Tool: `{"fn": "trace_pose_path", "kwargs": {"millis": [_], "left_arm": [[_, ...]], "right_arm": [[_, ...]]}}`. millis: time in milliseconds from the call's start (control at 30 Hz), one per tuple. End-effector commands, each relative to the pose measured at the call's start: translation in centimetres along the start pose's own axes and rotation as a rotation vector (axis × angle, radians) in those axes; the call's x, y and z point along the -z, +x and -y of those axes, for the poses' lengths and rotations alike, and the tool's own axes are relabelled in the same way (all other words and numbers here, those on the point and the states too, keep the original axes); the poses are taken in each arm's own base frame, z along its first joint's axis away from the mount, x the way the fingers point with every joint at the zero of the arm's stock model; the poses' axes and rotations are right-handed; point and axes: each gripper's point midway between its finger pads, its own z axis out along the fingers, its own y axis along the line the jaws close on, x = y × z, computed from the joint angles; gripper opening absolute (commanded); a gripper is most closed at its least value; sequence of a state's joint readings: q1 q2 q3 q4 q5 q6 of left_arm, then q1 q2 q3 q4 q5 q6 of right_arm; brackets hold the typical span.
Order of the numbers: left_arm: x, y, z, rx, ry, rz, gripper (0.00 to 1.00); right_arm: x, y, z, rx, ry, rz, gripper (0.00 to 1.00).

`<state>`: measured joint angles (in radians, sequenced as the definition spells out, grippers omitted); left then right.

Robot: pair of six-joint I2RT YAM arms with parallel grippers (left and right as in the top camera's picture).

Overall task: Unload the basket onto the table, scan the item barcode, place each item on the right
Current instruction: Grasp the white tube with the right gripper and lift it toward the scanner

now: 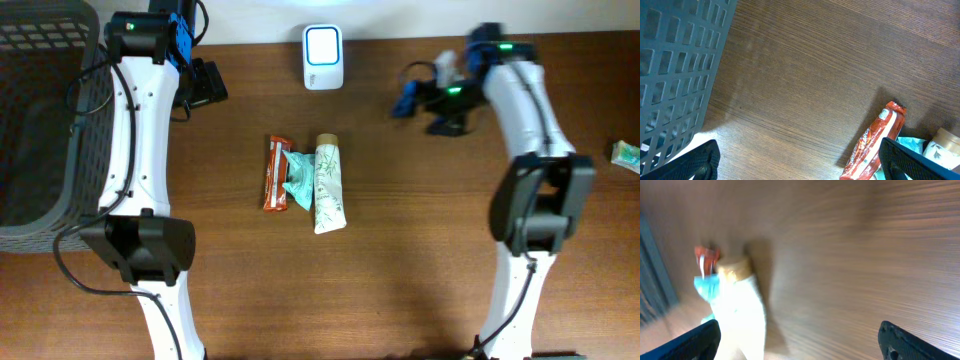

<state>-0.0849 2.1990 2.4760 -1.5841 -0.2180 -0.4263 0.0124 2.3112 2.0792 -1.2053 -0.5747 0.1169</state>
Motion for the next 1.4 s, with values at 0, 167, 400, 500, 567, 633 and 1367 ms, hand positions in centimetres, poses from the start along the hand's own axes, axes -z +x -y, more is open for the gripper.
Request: {"fn": "trace_pose_path", "kwargs": {"millis": [0,167,400,500,567,633,1367], "left_arm": [[0.6,-0.2,0.0,-0.009,-0.002,0.020,0.99],[0.6,-0.2,0.0,-0.009,-0.002,0.020,0.99],[0.6,-0.2,-0.1,-0.009,-0.002,0.019,0.99],[0.6,-0.2,-0.1,-0.009,-0.002,0.019,0.99],[0.6,-0.2,-0.1,-0.009,-0.002,0.019,0.99],[0.6,-0.2,-0.1,-0.009,-0.002,0.019,0.99],[0.6,-0.2,-0.1,-0.009,-0.002,0.019,0.99]], "right_arm": [[-4.4,2.1,-4.2,0.171,0.128,-0.056,0.99],[-8.8,5.1,-8.7,0.138,0.424,0.010,0.67],[-11.8,8.4,-9.1,0.100,0.606,0.065,0.55],[-13.3,9.5,-8.3,0.111,0.609,0.042,0.55],[-13.5,9.7,-7.9,0.109,0.618,0.039,0.49],[-13.2,9.3,-7.3,0.101,0.626,0.043,0.26],[-12.1,7.0,-2.3,0.156,0.333,-0.115,0.12]]}}
